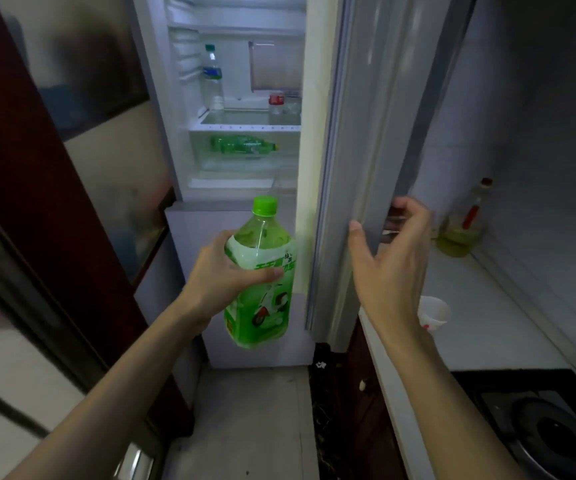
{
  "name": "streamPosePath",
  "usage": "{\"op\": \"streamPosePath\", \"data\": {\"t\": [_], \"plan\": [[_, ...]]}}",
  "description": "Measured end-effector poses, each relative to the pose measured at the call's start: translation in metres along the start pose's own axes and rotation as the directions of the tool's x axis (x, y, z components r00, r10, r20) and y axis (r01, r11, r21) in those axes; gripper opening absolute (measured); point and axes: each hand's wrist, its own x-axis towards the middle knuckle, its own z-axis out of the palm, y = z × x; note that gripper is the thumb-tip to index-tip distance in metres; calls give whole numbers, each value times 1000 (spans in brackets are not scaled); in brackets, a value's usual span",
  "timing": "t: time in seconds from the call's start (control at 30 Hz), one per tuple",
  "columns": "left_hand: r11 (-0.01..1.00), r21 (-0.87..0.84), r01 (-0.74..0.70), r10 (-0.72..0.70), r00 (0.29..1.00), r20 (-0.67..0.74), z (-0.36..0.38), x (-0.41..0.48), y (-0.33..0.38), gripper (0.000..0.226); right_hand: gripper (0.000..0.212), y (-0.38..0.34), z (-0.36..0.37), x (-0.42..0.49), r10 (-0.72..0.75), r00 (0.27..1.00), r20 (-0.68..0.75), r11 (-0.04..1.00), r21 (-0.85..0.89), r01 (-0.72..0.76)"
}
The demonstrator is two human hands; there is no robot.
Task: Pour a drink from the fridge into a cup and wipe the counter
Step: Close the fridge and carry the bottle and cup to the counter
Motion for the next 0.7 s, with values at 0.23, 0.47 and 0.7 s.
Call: {"op": "streamPosePath", "data": {"t": [0.23, 0.47, 0.7], "plan": [[999, 1, 43, -42, 981, -188, -61, 7, -33, 64, 56, -22, 82, 0, -437, 896, 71, 899, 5, 438], [987, 61, 147, -115, 924, -363, -116, 35, -77, 76, 40, -51, 178, 13, -627, 769, 127, 778, 55, 626], [978, 60, 199, -154, 888, -434, -161, 74, -109, 77, 34, -72, 277, 32, -707, 689, 161, 703, 51, 709]]}}
